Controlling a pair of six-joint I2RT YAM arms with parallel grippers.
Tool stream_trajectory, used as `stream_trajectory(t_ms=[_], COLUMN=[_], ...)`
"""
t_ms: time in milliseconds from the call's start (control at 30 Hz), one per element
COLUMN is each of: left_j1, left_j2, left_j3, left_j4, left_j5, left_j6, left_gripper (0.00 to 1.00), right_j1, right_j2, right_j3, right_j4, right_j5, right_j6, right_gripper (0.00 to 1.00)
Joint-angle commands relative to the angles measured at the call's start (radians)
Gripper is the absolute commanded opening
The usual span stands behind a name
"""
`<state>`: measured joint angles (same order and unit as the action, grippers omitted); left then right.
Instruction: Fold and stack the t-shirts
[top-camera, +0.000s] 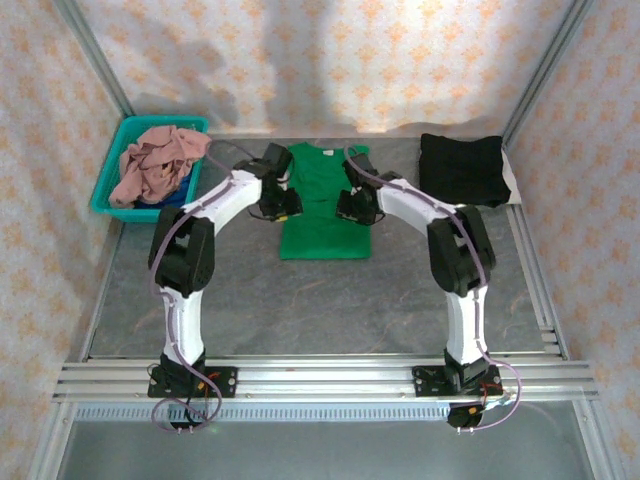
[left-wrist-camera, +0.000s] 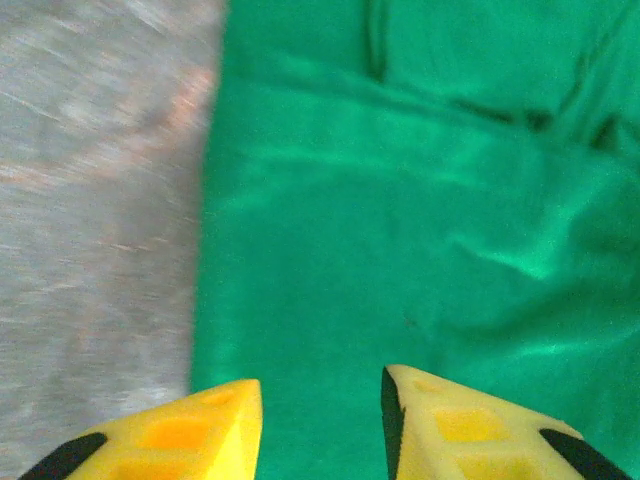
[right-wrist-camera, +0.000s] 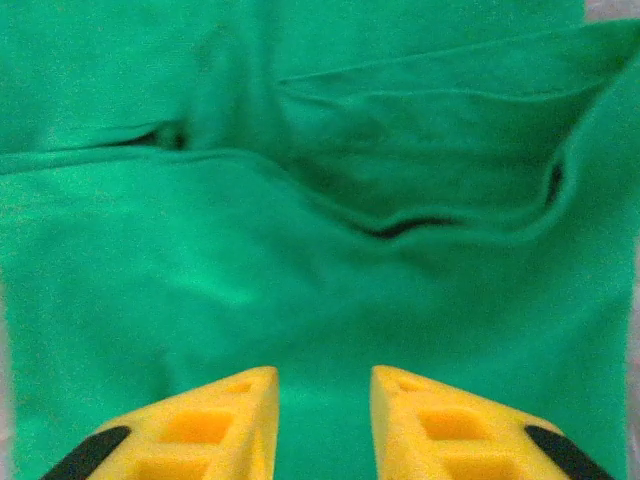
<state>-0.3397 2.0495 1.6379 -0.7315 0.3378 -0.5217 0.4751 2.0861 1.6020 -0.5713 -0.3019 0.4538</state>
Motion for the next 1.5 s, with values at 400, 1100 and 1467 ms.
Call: stream_trajectory(t_ms=[400,1100,1467], left_j1=[0.015,-0.069,-0.067], left_j2=[-0.025,-0.073,-0.165], left_j3=[-0.105,-0.417,-0.388], left_j4=[-0.047,0.183,0.168], left_j5=[-0.084,0.054,0.053], left_j6=[0.09,-0.049,-0.038], left_gripper=[0.24,0.22,0.5], right_j1=[-0.078,0.026,-0.046], right_j2=[0.018,-0.306,-0.474], right_j3=[0.102,-0.553,-0.659], right_j4=[-0.048,0.086,0.095], right_j5=[0.044,0.011,0.02], right_j6=[0.006,0.116,0.125], right_gripper=[0.39,0.3,0.38])
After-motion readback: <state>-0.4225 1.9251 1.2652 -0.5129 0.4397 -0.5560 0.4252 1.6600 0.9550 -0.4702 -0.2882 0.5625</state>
